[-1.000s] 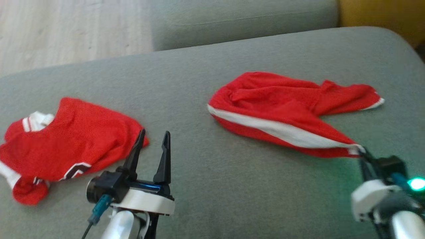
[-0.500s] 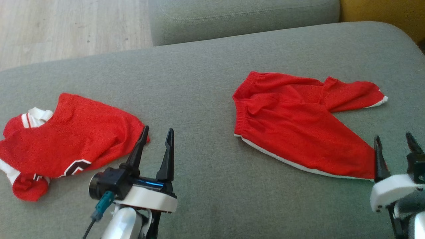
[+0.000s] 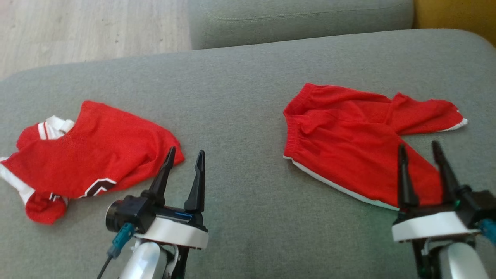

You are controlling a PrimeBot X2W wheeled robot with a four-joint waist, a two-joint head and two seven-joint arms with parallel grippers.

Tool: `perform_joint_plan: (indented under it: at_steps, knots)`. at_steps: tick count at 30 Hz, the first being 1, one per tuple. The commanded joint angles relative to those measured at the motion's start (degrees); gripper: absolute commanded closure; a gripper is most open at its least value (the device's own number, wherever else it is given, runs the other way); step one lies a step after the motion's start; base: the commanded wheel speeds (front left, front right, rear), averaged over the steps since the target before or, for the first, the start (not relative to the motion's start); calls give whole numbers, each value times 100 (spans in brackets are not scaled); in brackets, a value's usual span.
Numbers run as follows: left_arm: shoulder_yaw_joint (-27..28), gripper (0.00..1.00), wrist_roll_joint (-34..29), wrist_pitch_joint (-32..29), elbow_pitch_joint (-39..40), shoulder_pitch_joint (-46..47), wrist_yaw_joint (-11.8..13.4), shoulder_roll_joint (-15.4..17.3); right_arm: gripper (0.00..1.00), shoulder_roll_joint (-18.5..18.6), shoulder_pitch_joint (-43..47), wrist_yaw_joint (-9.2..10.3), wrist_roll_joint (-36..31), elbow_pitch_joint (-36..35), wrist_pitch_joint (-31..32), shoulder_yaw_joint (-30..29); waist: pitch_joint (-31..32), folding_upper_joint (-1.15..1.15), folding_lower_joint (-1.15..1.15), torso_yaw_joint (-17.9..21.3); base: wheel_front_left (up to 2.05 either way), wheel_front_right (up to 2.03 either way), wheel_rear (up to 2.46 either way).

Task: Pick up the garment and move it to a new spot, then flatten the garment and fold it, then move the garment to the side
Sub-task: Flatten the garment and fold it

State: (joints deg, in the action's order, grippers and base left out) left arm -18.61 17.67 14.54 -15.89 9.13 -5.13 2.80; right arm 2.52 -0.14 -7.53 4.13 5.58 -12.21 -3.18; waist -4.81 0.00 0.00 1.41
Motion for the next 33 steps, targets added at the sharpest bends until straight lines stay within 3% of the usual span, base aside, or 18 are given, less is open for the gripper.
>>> perform_joint_plan:
  at_steps: [1,8,17,20,28,33]
  knots:
    - [146,0,-27,46,203,238,-25,8,0,38,-149,4,60,-119,-84,183,-10,0,0,-32,0,0,0]
    - [158,0,-56,46,187,205,-51,8,0,37,-204,4,283,319,-260,264,-55,0,0,-85,0,0,0]
    - [-123,0,-207,46,-95,493,-185,66,0,36,-362,4,265,222,-277,29,-224,0,0,75,0,0,0]
    - [-582,0,-157,-73,-319,798,-224,173,0,36,-401,4,262,183,-277,30,-337,0,0,175,0,0,0]
    - [-2899,0,1047,-901,-403,2004,-234,899,0,36,-510,4,354,96,-278,86,-683,0,0,523,0,0,0]
    - [-3574,0,1360,-1027,-753,2603,-235,1222,0,36,-560,4,416,61,-278,117,-846,0,0,712,0,0,0]
